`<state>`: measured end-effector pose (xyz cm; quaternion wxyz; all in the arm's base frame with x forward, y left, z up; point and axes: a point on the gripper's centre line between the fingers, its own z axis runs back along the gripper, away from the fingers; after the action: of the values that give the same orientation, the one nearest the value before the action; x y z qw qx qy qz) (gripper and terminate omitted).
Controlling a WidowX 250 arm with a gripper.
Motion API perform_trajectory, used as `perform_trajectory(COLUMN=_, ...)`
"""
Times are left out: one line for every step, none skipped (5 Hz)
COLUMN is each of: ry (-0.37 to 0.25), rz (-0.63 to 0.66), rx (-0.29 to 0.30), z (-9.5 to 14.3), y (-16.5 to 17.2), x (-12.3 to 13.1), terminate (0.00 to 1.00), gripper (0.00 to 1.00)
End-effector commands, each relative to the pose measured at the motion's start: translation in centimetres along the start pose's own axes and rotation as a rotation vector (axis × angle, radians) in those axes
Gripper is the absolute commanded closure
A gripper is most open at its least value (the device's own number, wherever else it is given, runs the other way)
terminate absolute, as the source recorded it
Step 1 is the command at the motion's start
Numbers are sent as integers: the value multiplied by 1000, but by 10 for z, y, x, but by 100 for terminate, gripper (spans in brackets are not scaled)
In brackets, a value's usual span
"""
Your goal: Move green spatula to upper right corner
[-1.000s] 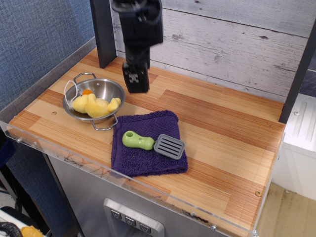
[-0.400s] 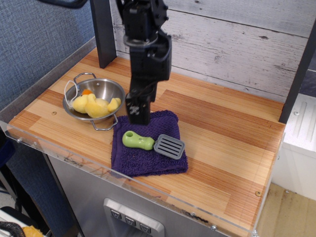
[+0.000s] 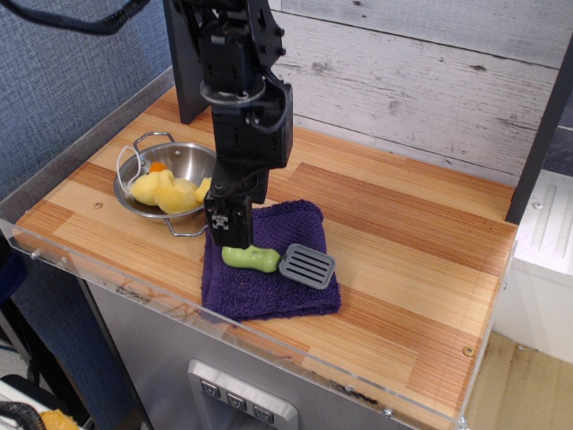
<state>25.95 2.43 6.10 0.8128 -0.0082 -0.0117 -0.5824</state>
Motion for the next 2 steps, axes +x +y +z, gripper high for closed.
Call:
perform_trajectory(ry=21, rz=-12, rx=71, z=-14, y=7, x=-8, terminate=0, gripper=0)
perform_trajectory(ry=25, rz=-57, rx=76, z=-22, y=0, x=-7, terminate=0, gripper=0)
